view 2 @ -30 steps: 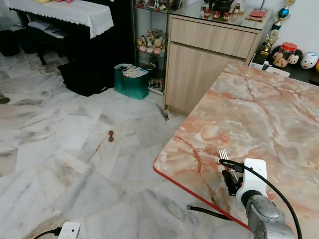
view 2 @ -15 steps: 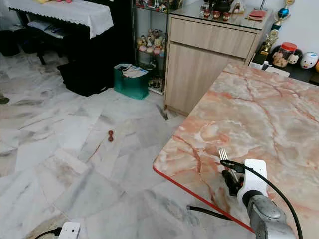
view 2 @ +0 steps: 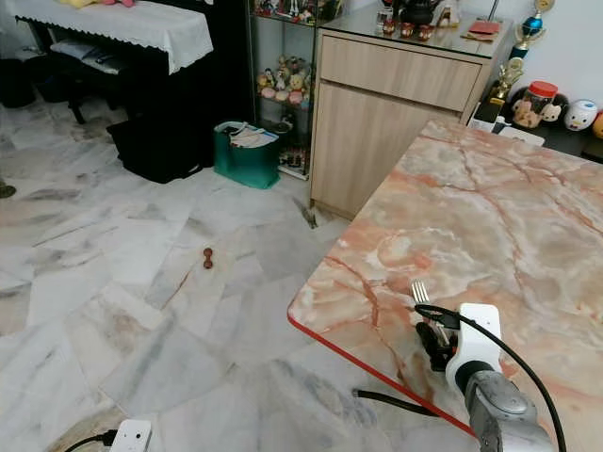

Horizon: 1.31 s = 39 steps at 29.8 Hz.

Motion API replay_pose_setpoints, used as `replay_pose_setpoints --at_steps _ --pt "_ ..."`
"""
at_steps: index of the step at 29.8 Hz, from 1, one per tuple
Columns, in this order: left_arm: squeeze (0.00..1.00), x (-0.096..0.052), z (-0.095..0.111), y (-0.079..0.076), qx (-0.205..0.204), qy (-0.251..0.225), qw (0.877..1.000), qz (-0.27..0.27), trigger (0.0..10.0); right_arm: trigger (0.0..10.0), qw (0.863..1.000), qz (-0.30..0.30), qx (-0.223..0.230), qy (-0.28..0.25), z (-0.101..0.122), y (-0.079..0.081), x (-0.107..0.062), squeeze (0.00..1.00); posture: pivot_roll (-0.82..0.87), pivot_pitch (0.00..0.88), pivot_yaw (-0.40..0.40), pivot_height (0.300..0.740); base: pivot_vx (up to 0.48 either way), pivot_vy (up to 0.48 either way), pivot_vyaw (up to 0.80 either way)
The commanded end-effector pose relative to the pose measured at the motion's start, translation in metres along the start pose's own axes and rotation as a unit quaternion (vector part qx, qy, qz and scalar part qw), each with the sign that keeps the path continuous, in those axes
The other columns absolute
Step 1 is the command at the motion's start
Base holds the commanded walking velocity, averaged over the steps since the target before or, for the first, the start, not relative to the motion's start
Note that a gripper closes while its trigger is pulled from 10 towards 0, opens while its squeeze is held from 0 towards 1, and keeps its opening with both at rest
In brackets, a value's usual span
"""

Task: Setting the table

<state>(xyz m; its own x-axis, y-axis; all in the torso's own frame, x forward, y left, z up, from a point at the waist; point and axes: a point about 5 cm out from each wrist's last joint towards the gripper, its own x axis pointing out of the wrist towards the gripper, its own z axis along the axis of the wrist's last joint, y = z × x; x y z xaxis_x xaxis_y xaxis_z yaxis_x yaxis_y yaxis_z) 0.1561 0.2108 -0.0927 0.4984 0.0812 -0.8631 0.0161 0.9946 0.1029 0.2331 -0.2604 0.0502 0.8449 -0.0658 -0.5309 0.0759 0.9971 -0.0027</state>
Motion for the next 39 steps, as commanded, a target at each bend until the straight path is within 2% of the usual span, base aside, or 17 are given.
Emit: replay_pose_setpoints --at_steps 1,27,39 --pt "0.0 0.0 -0.002 -0.001 0.004 0.007 1.0 -0.003 10.0 0.0 1.0 0.013 0.001 0.023 -0.01 0.006 0.002 0.0 0.01 0.0 -0.032 0.74 0.0 0.0 0.0" --pt "0.0 0.0 -0.003 -0.001 0.014 0.009 1.0 -0.007 10.0 0.0 0.999 0.038 -0.009 0.033 -0.02 0.024 0.005 0.0 0.02 0.0 -0.031 0.74 0.0 0.0 0.0" --pt "0.0 0.0 -0.004 -0.001 0.014 0.01 1.0 -0.006 10.0 0.0 0.999 0.04 -0.01 0.016 -0.017 0.03 0.006 0.0 0.02 0.0 -0.028 0.74 0.0 0.0 0.0"
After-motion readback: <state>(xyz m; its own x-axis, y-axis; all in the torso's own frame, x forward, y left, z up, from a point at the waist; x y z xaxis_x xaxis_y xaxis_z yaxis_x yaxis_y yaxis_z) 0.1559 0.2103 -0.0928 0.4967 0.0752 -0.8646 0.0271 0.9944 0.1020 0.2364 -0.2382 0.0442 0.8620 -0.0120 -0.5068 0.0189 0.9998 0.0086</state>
